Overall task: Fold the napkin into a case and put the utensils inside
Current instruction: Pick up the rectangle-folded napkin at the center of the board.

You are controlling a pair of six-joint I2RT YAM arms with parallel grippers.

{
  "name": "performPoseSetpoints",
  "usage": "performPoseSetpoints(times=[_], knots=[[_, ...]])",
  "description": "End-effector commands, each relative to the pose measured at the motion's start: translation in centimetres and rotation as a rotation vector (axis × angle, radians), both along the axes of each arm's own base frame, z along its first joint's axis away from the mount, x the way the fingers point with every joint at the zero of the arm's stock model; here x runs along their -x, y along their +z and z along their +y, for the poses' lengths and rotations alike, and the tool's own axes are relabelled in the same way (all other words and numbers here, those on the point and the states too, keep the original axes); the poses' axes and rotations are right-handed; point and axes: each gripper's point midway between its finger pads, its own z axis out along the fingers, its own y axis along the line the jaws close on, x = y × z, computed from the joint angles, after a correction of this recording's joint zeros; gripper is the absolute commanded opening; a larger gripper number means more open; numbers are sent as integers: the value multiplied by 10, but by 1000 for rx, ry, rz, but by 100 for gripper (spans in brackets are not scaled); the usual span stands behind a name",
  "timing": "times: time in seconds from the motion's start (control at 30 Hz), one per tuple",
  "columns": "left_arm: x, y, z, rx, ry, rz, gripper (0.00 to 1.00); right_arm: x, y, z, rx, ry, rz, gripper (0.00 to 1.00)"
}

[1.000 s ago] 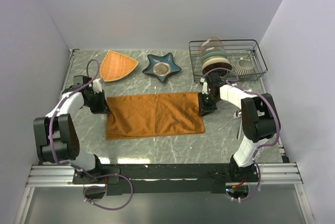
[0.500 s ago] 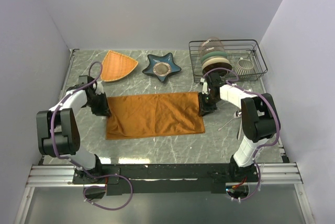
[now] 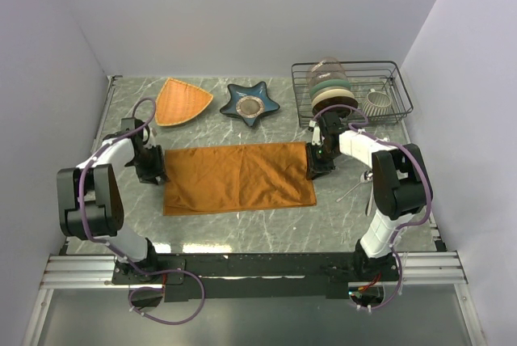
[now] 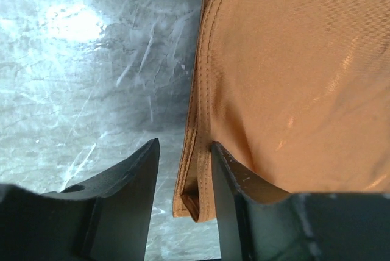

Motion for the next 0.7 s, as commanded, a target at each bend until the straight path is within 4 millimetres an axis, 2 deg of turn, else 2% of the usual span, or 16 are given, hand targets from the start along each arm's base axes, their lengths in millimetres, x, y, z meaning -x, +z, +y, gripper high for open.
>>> performPoseSetpoints(times=[0.0, 0.27, 0.37, 0.57, 0.67], knots=[[-7, -1, -6, 20, -20, -15, 44, -9, 6, 3, -9, 5, -17, 33], [-3, -10, -11, -5, -41, 8, 40, -9, 2, 4, -10, 5, -1, 32], [-2, -15, -12, -5, -44, 31, 35, -9, 0, 5, -13, 4, 5, 32], [-2, -17, -27, 18, -89, 36, 27, -6, -4, 5, -14, 12, 21, 31], [-3, -18, -27, 15, -92, 44, 18, -5, -5, 5, -12, 13, 23, 31]])
